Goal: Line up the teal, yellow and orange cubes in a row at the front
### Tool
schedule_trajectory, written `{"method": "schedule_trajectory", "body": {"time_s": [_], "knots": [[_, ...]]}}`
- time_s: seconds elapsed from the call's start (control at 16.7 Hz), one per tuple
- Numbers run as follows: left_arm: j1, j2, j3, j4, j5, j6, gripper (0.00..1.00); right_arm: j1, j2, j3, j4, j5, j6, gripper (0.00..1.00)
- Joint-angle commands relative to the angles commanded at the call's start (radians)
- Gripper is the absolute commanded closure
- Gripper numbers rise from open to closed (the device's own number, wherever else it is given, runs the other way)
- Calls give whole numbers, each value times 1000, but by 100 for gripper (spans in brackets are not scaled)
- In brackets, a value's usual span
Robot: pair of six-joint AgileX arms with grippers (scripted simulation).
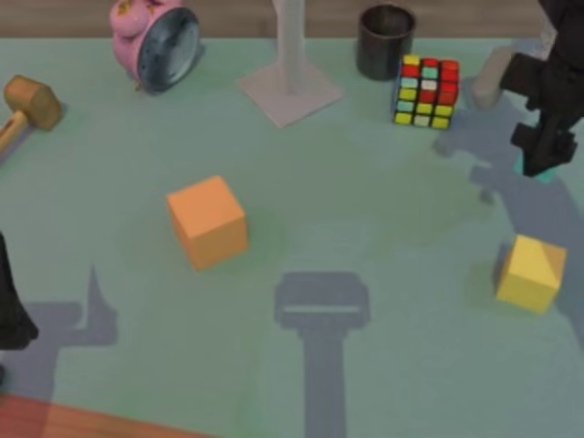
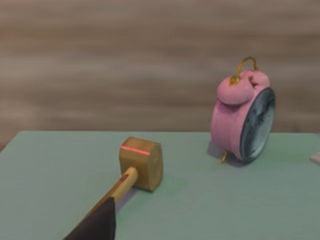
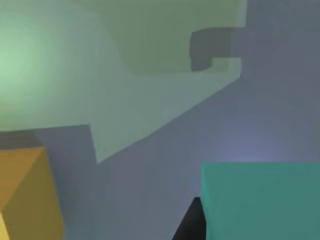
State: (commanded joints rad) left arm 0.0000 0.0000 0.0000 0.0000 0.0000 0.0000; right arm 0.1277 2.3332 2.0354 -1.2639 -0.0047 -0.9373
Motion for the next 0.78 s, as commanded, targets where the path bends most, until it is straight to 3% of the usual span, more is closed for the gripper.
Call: {"method": "schedule_trajectory", "body": {"time_s": [0.24,0.6,0.78], "knots": [[0,0,0,0,0,0,0,130,-124,-153,45,-1,24,100],[0,0,0,0,0,0,0,454,-391,-559,135,-7,58,100],[0,0,0,0,0,0,0,557,-485,-663,169,-7,69,100]]}}
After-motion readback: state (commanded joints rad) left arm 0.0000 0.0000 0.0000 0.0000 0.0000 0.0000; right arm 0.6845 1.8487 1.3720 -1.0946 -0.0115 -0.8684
